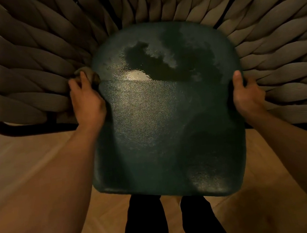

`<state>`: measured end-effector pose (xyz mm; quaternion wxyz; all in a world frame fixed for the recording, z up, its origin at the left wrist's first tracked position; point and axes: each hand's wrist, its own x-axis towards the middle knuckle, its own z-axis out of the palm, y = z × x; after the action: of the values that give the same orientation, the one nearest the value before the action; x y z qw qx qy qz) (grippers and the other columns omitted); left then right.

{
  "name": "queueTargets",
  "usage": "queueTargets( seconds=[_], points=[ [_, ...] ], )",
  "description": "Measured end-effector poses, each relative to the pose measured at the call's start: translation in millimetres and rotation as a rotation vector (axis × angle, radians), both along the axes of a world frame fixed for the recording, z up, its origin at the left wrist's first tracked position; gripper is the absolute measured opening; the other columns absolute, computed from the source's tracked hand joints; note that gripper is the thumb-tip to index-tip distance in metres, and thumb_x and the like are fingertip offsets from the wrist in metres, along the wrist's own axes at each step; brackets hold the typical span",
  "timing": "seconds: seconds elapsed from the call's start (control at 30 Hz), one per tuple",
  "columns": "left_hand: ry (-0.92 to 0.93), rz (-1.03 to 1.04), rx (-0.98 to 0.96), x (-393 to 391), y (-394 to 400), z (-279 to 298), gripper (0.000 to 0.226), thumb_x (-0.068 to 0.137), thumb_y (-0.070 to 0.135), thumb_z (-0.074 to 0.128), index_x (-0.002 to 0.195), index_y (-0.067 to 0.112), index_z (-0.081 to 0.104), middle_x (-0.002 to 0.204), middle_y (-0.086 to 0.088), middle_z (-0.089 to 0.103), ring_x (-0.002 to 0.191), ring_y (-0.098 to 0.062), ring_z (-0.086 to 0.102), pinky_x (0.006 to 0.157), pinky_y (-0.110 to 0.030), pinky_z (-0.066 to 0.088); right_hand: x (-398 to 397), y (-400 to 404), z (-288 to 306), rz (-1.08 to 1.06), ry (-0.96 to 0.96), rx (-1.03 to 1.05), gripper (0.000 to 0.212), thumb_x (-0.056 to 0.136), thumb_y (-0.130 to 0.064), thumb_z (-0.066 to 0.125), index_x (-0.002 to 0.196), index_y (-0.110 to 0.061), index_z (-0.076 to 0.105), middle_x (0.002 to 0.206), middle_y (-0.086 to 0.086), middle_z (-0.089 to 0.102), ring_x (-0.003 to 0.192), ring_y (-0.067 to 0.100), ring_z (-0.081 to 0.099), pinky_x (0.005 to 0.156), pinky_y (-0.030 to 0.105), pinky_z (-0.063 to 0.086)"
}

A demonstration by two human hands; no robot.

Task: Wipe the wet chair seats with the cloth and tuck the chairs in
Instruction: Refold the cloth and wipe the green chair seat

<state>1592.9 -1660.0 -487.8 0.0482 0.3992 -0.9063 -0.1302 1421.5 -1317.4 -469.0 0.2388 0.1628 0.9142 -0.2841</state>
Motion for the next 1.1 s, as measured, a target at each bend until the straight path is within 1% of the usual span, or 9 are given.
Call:
queueTargets(
  seconds=[0.2, 0.37, 0.5, 0.63, 0.8, 0.9, 0.97, 1.03, 1.1],
  points=[
    [0.072, -0.12, 0.072, -2.9, 6.6, -12.3, 0.052, 0.082, 0.013, 0.029, 0.126, 0.001, 0.054, 0.114, -0.027, 0.046, 0.101, -0.041, 0.049, 0.093, -0.043, 0.043, -3.5, 3.9, 1.7, 0.004, -0.017, -0.028, 0.07, 0.104, -0.065, 0.028, 0.152, -0.017, 0.046, 0.156, 0.016, 0.045, 0.143, 0.038, 0.04, 0.118, 0.043, 0.031],
    [0.045, -0.226, 0.083, -17.4, 34.6, -10.7, 0.046, 0.084, 0.008, 0.035, 0.123, -0.001, 0.057, 0.106, -0.028, 0.05, 0.091, -0.042, 0.052, 0.08, -0.043, 0.044, -8.5, 5.6, 6.5, -0.004, -0.069, -0.039, 0.071, 0.104, -0.066, 0.02, 0.153, -0.021, 0.045, 0.159, 0.014, 0.041, 0.148, 0.037, 0.034, 0.123, 0.047, 0.025],
    [0.032, -0.319, 0.132, -37.6, 76.1, -8.0, 0.048, 0.094, 0.021, 0.032, 0.134, 0.003, 0.051, 0.122, -0.023, 0.05, 0.105, -0.038, 0.049, 0.089, -0.039, 0.039, -8.4, 4.3, 7.5, -0.047, -0.092, -0.069, 0.072, 0.104, -0.066, 0.017, 0.155, -0.022, 0.041, 0.162, 0.013, 0.036, 0.15, 0.037, 0.031, 0.124, 0.05, 0.021],
    [0.053, -0.285, 0.268, -67.6, 132.4, -6.8, 0.042, 0.099, 0.017, 0.042, 0.141, 0.013, 0.044, 0.137, -0.011, 0.045, 0.12, -0.027, 0.043, 0.097, -0.031, 0.037, -12.4, 6.0, 7.2, -0.161, -0.133, -0.118, 0.076, 0.101, -0.071, 0.018, 0.155, -0.023, 0.043, 0.162, 0.012, 0.038, 0.148, 0.035, 0.035, 0.123, 0.051, 0.025],
    [-0.03, -0.454, 0.229, -97.5, 201.0, -4.3, 0.057, 0.093, 0.01, 0.053, 0.147, 0.004, 0.036, 0.145, -0.019, 0.038, 0.123, -0.034, 0.041, 0.104, -0.041, 0.039, -13.2, 9.8, 10.2, -0.207, -0.148, -0.219, 0.076, 0.099, -0.074, 0.019, 0.151, -0.027, 0.048, 0.159, 0.007, 0.043, 0.145, 0.03, 0.04, 0.121, 0.048, 0.031],
    [-0.048, -0.52, 0.24, -114.9, 238.5, -4.4, 0.059, 0.087, 0.005, 0.057, 0.144, 0.002, 0.041, 0.14, -0.02, 0.043, 0.115, -0.035, 0.046, 0.097, -0.041, 0.042, -10.8, 11.5, 11.3, -0.225, -0.138, -0.281, 0.076, 0.099, -0.075, 0.02, 0.15, -0.028, 0.051, 0.158, 0.005, 0.045, 0.145, 0.027, 0.042, 0.121, 0.046, 0.032],
    [-0.056, -0.559, 0.271, -125.3, 259.4, -4.4, 0.057, 0.085, 0.003, 0.053, 0.142, 0.002, 0.043, 0.138, -0.02, 0.045, 0.11, -0.036, 0.048, 0.094, -0.04, 0.041, -9.4, 10.5, 13.8, -0.222, -0.13, -0.324, 0.086, 0.092, -0.083, 0.019, 0.146, -0.027, 0.055, 0.154, 0.004, 0.05, 0.142, 0.026, 0.046, 0.119, 0.045, 0.036],
    [-0.039, -0.625, 0.302, -133.7, 277.7, -4.2, 0.053, 0.088, 0.008, 0.053, 0.14, 0.002, 0.046, 0.136, -0.02, 0.047, 0.107, -0.036, 0.051, 0.091, -0.04, 0.042, -10.9, 12.8, 7.9, -0.223, -0.108, -0.339, 0.115, 0.068, -0.102, 0.012, 0.142, -0.028, 0.06, 0.148, 0.004, 0.057, 0.137, 0.026, 0.051, 0.117, 0.046, 0.038],
    [-0.023, -0.697, 0.344, -138.1, 294.0, -4.5, 0.049, 0.092, 0.016, 0.055, 0.139, 0.003, 0.048, 0.133, -0.018, 0.05, 0.105, -0.033, 0.053, 0.087, -0.039, 0.045, -14.3, 17.9, -2.5, -0.213, -0.095, -0.35, 0.123, 0.059, -0.104, 0.008, 0.138, -0.027, 0.063, 0.143, 0.007, 0.061, 0.134, 0.026, 0.054, 0.116, 0.048, 0.039]
  ],
)
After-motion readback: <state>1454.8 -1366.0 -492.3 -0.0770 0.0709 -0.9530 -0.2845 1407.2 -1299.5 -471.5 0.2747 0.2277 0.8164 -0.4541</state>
